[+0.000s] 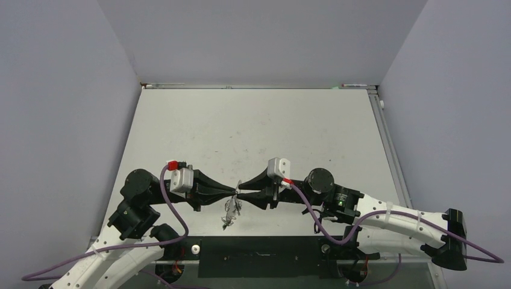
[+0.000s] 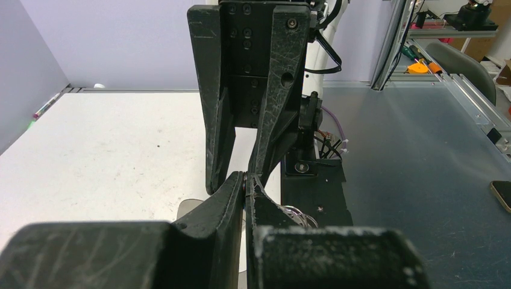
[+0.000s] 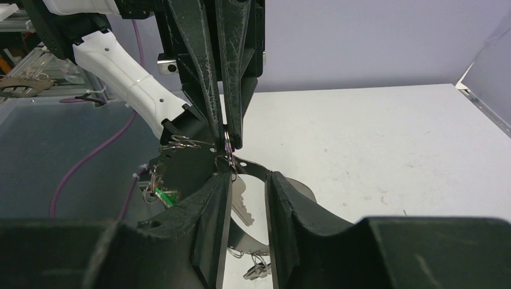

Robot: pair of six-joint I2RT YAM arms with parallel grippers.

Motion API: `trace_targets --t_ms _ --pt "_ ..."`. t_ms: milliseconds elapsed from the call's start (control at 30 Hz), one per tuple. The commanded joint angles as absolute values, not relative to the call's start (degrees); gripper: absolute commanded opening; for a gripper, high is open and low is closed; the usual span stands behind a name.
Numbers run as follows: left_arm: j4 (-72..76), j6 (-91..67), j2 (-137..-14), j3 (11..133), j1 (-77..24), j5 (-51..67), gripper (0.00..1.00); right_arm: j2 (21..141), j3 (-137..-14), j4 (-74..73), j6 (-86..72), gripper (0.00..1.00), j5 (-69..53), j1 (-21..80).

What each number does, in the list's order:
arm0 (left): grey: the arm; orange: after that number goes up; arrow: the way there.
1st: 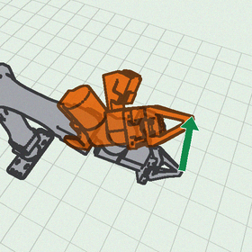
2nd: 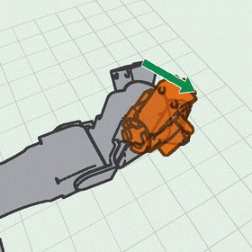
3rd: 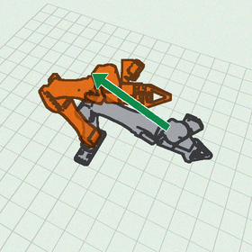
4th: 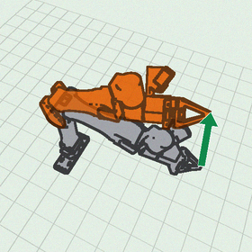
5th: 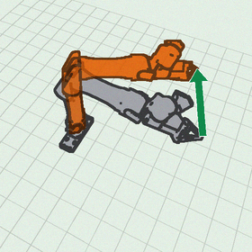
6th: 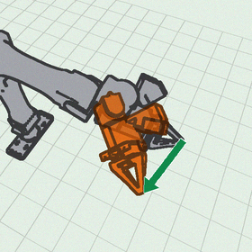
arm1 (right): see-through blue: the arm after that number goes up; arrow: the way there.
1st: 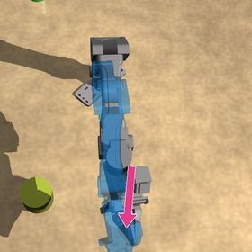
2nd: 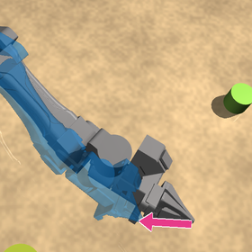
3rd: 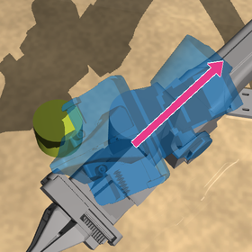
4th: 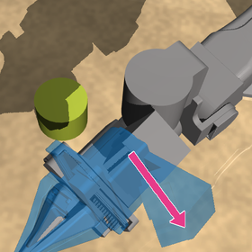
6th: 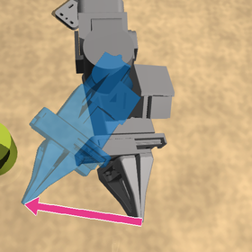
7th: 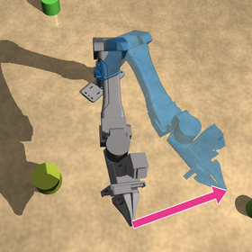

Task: Put the keys on the keyring

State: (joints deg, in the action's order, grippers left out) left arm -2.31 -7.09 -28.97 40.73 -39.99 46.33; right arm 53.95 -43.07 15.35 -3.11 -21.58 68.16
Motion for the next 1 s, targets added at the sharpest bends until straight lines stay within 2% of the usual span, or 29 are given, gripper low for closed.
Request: trace_targets --t_ms 0,533,967 --pt "2.1 -7.3 -28.3 41.2 -39.6 46.6 0.0 54.5 -44.9 18.7 -4.3 0.27 -23.5 67.8" --pt "1.6 -6.9 -28.1 41.2 -39.6 46.3 0.0 53.4 -44.9 20.5 -5.7 0.26 -25.6 67.8" --pt "1.2 -6.6 -28.1 41.3 -39.5 46.0 0.0 54.3 -44.4 22.6 -7.1 0.18 -27.0 67.9"
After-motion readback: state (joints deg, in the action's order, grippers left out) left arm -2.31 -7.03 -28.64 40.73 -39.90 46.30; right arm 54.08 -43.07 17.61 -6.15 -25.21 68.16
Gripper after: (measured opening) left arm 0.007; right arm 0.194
